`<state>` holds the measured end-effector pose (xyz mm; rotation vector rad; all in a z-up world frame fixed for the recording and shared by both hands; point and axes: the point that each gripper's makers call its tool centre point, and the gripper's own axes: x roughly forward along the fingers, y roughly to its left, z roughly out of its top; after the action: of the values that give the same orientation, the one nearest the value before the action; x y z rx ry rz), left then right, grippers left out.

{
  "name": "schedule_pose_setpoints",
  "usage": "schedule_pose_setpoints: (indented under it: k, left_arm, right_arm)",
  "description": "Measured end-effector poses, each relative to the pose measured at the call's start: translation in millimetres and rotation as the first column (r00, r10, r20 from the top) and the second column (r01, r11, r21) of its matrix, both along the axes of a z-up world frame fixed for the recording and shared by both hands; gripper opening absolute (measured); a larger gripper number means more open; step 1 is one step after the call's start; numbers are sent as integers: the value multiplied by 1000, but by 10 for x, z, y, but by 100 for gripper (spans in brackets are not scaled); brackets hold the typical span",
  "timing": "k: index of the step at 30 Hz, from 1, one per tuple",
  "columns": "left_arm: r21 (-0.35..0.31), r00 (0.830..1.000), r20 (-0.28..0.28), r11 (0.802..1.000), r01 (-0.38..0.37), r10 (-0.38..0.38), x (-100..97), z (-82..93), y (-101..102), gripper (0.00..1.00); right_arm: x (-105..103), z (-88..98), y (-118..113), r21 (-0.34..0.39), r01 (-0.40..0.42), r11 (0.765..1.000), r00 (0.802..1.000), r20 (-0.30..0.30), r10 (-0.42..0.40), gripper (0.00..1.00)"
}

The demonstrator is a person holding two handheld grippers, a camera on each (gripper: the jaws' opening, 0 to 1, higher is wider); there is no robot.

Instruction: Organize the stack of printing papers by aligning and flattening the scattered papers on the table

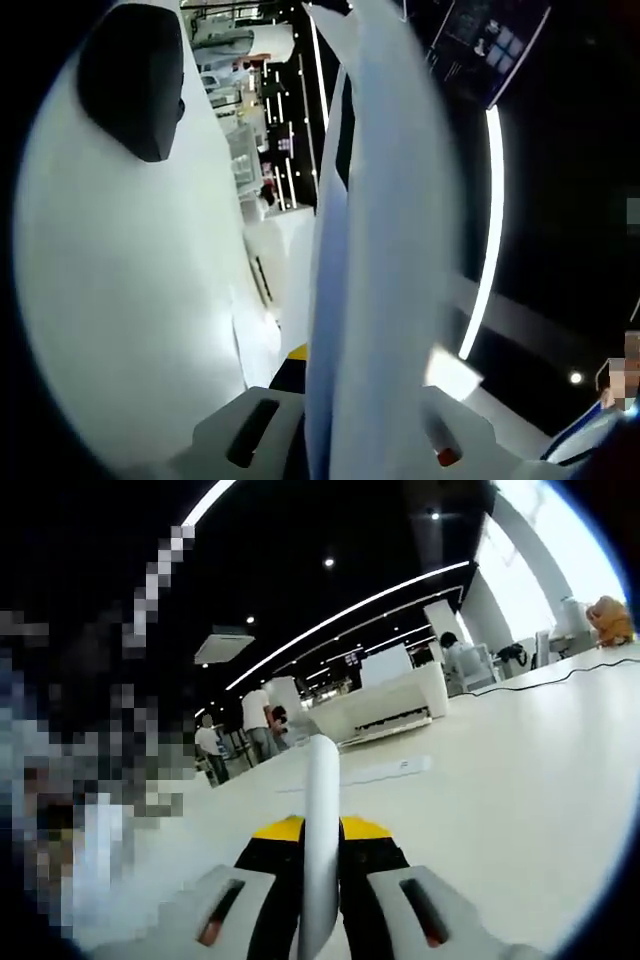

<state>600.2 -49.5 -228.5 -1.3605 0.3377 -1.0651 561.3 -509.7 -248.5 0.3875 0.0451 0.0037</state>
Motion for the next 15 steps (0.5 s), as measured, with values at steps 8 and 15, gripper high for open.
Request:
schedule_pose_setpoints:
  k: [8,15]
  left_arm:
    - [-13,1000,2,1000,-10,10,-11,18,28,6]
    - [-22,1000,14,1000,-20,20,-17,37,46,6]
  right_arm:
    - [-171,510,370,-45,-54,998,995,79,57,6]
    - [-325,1063,673,-131,-126,983,981,131,144,6]
